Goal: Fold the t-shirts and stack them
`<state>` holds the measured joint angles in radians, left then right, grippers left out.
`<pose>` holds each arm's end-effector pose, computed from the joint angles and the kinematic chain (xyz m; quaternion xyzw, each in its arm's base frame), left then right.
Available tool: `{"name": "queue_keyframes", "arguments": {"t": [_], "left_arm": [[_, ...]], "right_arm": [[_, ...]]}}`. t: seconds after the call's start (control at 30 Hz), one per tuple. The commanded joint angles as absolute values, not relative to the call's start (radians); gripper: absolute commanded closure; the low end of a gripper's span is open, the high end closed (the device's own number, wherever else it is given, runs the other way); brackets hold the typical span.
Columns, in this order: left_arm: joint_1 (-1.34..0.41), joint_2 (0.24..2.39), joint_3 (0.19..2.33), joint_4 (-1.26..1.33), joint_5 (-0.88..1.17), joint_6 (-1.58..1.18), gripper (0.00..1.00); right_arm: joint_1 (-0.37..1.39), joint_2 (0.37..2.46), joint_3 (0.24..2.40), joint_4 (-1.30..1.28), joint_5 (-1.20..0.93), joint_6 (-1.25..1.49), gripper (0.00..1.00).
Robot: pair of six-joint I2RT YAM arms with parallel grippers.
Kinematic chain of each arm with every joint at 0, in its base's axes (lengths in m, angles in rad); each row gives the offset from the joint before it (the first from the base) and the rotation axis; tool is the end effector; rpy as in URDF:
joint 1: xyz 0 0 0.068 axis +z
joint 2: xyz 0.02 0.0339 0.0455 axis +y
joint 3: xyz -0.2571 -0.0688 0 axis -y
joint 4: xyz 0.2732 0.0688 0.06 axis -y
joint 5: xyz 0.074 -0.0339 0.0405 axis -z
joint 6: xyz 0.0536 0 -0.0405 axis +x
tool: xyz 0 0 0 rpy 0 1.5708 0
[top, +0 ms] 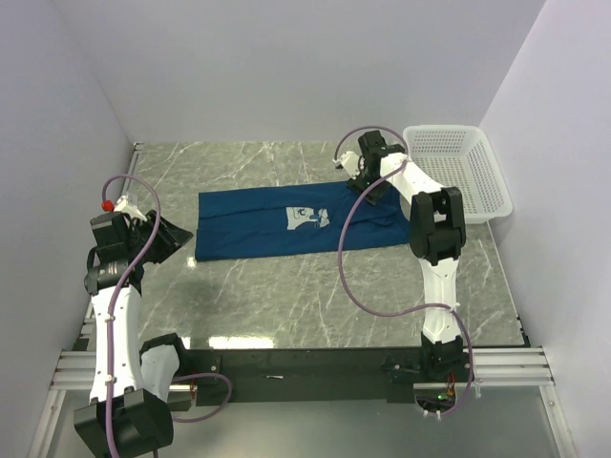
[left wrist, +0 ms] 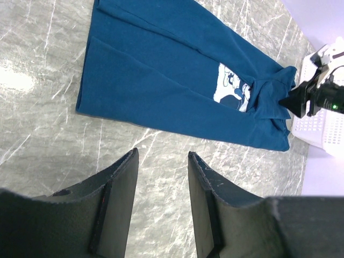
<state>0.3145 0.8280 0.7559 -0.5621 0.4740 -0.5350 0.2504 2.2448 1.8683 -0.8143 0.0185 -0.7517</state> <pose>0.2177 0.0451 0.2709 -0.2609 0.8340 -0.2565 0.4130 0.4884 0.1239 0.1512 -0.4702 0.8621 -0.0556 0.1807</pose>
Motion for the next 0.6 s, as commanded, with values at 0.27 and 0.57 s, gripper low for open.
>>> {"name": "queue_keyframes", "arguments": {"t": [0.27, 0.57], "left_arm": [[0.318, 0.827, 0.750, -0.545, 0.483, -0.518, 0.53], [0.318, 0.830, 0.749, -0.543, 0.480, -0.520, 0.53]], "right_arm": [[0.210, 2.342, 1.996, -0.902, -0.070, -0.744, 0.47], [0.198, 2.346, 1.987, -0.920, -0.115, -0.762, 0.63]]}}
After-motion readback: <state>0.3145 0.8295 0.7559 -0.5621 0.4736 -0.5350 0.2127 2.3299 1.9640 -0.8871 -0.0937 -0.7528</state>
